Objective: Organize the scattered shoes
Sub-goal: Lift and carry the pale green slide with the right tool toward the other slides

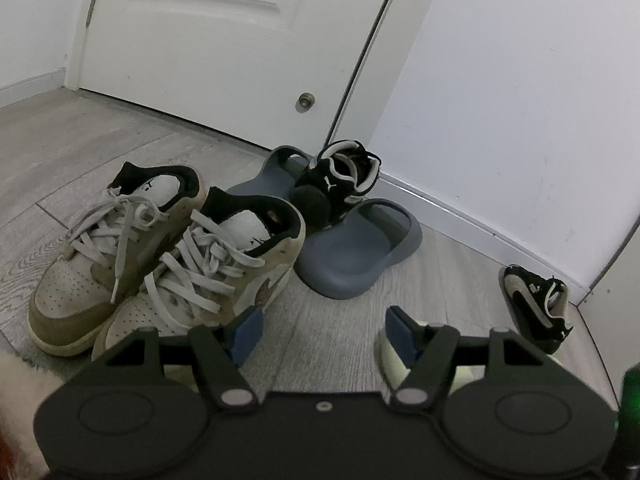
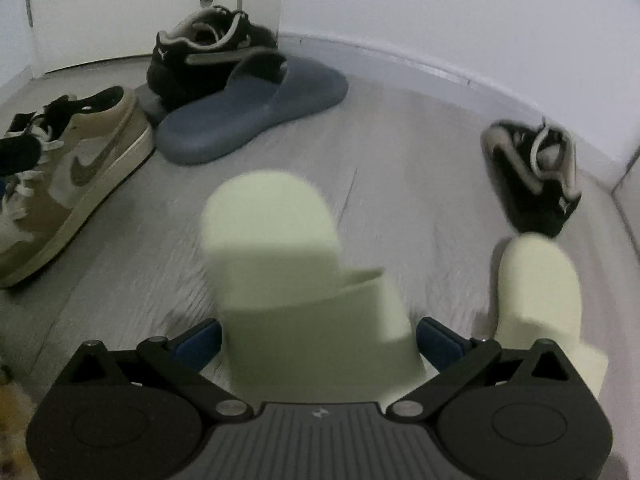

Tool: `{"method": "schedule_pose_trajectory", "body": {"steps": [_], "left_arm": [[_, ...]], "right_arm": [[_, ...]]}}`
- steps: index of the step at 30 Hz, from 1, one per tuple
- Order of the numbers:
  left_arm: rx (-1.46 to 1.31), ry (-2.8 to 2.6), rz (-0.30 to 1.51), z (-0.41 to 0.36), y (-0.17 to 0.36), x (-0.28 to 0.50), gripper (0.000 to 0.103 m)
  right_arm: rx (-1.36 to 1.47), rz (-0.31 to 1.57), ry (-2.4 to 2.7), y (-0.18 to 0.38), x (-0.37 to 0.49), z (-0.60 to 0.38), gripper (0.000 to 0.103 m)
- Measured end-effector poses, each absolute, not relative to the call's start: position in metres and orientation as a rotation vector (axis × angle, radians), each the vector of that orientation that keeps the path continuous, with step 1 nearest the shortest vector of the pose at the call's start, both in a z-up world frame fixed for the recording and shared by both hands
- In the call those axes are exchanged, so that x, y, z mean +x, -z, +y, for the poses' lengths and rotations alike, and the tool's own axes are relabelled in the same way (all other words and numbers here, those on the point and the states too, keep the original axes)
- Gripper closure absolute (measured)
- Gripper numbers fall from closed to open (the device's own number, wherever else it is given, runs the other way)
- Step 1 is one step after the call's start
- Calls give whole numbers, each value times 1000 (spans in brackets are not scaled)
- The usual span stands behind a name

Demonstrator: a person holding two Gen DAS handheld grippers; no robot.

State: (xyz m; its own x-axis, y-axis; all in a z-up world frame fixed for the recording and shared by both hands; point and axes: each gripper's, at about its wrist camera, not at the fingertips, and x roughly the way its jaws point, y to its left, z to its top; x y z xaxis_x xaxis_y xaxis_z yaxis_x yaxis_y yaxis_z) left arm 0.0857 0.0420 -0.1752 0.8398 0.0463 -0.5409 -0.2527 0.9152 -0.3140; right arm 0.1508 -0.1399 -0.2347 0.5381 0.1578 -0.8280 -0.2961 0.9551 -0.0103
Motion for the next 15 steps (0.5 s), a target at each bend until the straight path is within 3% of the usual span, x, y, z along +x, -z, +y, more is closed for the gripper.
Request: {"method": "schedule_pose_trajectory", "body": {"steps": [5,7,15], "left_arm": [[-389,-161,551,43,175,85,34],[-387,-161,549,42,175,85,34],[-390,-155,536,42,173,83,34]], "right_arm": [[-179,929,-368,233,142,-154,2],[-84,984,-319,235,144,-165,9],[157,1090,-132,230,142,-157,10]]}}
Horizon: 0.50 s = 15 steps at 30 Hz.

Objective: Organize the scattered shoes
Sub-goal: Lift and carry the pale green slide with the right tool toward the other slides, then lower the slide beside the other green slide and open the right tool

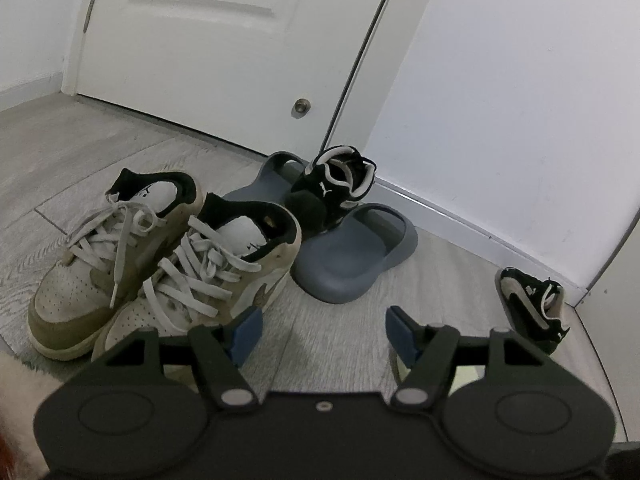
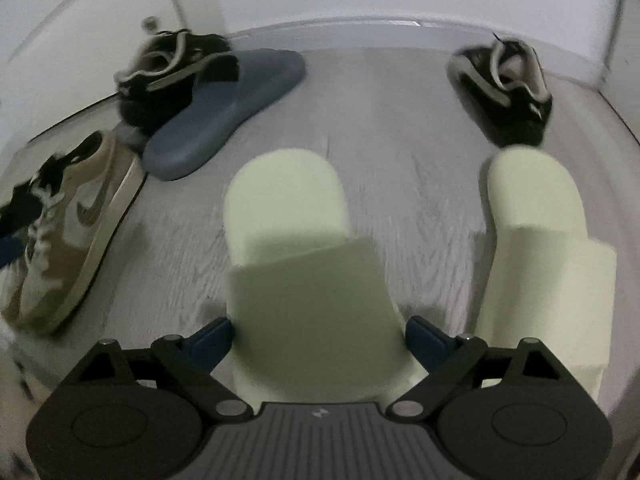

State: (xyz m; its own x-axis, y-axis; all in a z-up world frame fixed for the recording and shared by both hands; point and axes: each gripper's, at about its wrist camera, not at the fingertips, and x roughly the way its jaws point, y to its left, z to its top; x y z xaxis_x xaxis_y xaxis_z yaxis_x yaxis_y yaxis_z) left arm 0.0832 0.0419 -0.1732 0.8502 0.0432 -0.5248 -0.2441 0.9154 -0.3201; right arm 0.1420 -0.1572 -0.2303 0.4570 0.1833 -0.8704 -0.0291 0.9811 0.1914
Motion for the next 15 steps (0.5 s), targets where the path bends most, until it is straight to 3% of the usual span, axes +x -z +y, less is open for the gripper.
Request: {"method": "schedule_pose_trajectory", "body": {"steps": [6,12,15], "left_arm": [[-399,-156,532,43,173,82,34],[-394,-155,531,42,173,83,34],[-395,-155,530,43,173,82,34]], "right_arm": [[376,1175,-348,225,139,-152,9],[304,1104,-333,225,135,-163,9],[384,1108,-365,238,145,-169,22]]}}
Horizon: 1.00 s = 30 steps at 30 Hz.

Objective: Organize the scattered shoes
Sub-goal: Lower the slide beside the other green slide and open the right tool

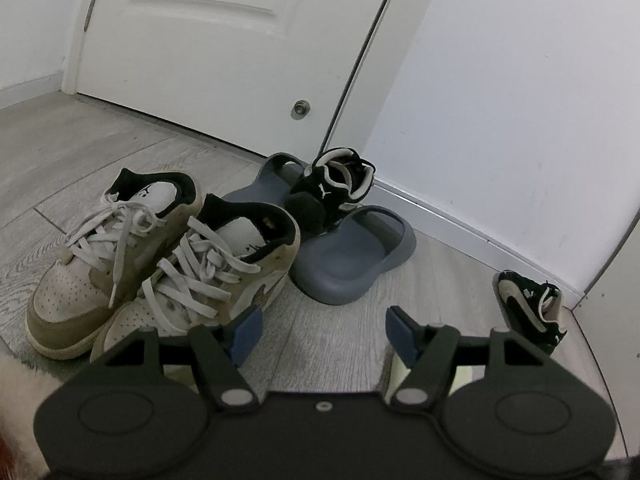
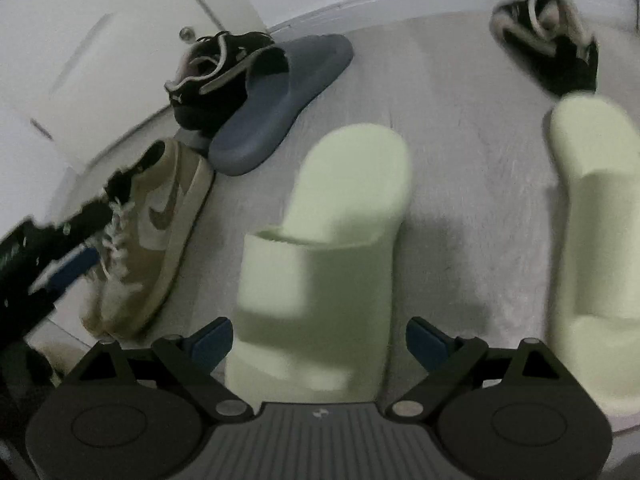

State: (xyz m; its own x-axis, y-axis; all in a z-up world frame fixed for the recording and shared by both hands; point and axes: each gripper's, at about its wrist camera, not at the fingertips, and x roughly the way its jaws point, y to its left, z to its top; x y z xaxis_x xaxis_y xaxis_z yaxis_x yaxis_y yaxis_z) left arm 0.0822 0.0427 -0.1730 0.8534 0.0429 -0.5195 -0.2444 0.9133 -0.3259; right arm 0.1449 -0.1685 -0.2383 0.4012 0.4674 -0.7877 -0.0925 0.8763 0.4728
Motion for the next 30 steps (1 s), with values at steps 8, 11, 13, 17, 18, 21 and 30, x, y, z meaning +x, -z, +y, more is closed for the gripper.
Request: {"method": "schedule_pose_trajectory", "body": {"steps": [8,11,13,17,18,21,30], "left_arm": [[-403,-153,524,44,173,82,34],[-405,-153,525,45,173,82,34],[-409,-152,525,45,173,82,34],[-409,-149,526,45,173,83,34],[-408,-148,526,45,173,83,34],[-412,-151,526,46,173,83,34],[-409,-149,523,45,173,83,34]], "right_arm": [[211,999,-506,240,156,-130,27],[158,982,-606,239,161,-112,27],[145,982,-623,238,165,-100,27],[131,977,-652,237,168,-94,25],[125,972,-665,237,168,-94,25],[128,946,-651,230,164,-105,24],[43,687,-117,196,133,-239,0]]}}
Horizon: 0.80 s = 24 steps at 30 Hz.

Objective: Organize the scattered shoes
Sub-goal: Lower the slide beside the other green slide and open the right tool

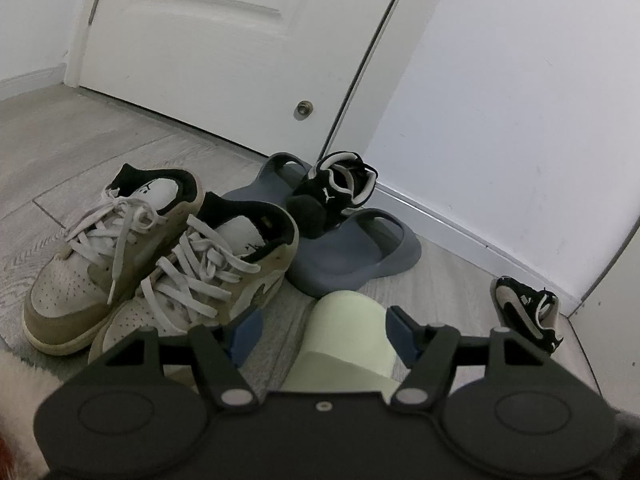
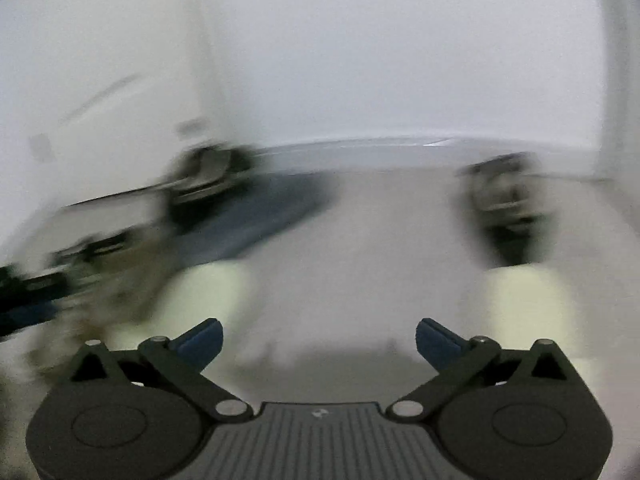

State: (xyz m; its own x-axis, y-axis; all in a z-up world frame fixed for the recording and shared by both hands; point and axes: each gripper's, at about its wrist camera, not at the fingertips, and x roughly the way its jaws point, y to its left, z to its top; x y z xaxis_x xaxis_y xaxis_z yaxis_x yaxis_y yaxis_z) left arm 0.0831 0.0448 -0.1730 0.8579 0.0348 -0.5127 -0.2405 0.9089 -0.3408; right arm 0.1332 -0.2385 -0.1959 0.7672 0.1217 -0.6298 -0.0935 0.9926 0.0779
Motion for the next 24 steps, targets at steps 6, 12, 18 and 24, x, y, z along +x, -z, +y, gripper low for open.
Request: {"method": "schedule_pose_trajectory", "body": {"steps": [6,12,18,24], "left_arm": [[-413,-151,525,46,173,83,34],[-413,-152,525,46,173,83,34],[-409,-147,521,45,173,83,34],[-417,-147,520,46,173,82,34]], "right_arm": [[-23,786,12,226,135,-296,0],[35,887,35,239,147,-289,2],[-36,872,-76,242,137,-241,3],[-93,850,-209,241,139,-165,3]]}}
